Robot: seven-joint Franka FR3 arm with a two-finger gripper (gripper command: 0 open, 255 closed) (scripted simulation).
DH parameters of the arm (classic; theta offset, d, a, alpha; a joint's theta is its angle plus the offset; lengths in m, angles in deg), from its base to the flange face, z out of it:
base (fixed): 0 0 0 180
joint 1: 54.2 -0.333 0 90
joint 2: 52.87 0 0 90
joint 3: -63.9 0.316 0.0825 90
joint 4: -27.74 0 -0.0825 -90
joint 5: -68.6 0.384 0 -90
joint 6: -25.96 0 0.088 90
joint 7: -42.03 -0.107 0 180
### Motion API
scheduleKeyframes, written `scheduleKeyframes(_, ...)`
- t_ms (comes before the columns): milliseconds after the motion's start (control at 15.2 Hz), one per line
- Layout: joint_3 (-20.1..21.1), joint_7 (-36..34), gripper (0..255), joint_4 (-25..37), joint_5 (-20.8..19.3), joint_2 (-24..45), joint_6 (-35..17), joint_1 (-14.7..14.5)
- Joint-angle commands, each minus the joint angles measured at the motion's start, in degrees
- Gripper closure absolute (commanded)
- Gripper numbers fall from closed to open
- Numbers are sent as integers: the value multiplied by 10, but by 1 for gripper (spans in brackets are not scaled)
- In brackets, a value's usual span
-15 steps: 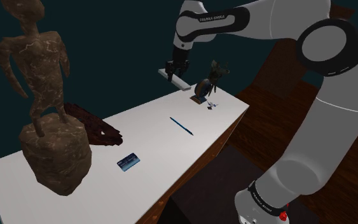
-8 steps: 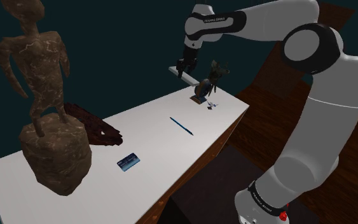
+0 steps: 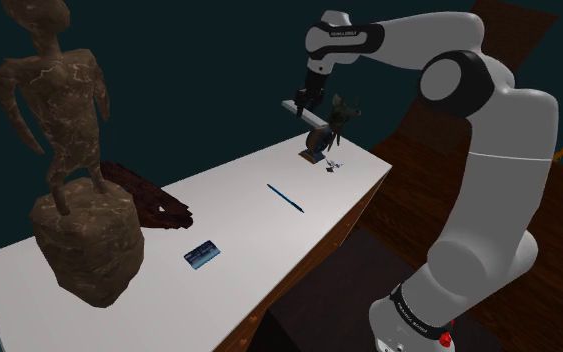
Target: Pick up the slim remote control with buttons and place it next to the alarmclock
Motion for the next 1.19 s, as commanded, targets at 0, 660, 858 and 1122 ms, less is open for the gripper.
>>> scheduleKeyframes(0, -2, 8, 255, 20, 1, 17, 3, 5)
scheduleKeyframes(660, -2, 6, 255, -33, 0, 33, -66, 5)
scheduleKeyframes(858, -2, 6, 255, -45, 0, 40, -85, 5)
scheduleKeyframes(1122, -2, 5, 255, -59, 0, 51, -110, 5)
